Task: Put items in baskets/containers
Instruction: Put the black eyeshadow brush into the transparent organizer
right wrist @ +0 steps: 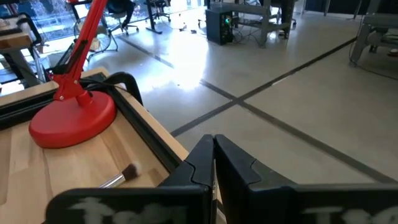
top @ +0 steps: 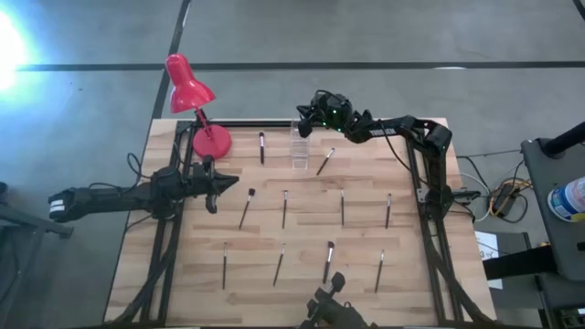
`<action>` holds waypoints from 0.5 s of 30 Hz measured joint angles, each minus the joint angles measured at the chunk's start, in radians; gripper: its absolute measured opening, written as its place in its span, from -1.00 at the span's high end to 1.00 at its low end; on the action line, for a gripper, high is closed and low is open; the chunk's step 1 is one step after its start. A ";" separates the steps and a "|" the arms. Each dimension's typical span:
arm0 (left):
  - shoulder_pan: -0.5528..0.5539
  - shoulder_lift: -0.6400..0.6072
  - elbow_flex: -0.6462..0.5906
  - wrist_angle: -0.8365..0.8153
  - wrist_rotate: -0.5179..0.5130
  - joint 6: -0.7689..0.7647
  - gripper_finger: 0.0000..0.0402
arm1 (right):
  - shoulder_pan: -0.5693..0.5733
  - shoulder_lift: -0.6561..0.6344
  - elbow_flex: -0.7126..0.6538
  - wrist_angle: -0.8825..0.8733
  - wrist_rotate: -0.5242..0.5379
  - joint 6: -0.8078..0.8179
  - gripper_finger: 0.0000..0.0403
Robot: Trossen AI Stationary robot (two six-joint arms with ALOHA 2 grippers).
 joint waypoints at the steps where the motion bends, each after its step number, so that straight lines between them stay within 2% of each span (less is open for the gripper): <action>1: 0.000 0.000 0.000 0.000 0.000 0.000 1.00 | 0.000 0.000 0.000 -0.002 0.000 0.000 0.96; 15: 0.000 0.000 0.000 0.000 0.000 0.000 1.00 | 0.000 0.000 0.000 -0.035 -0.008 -0.005 0.94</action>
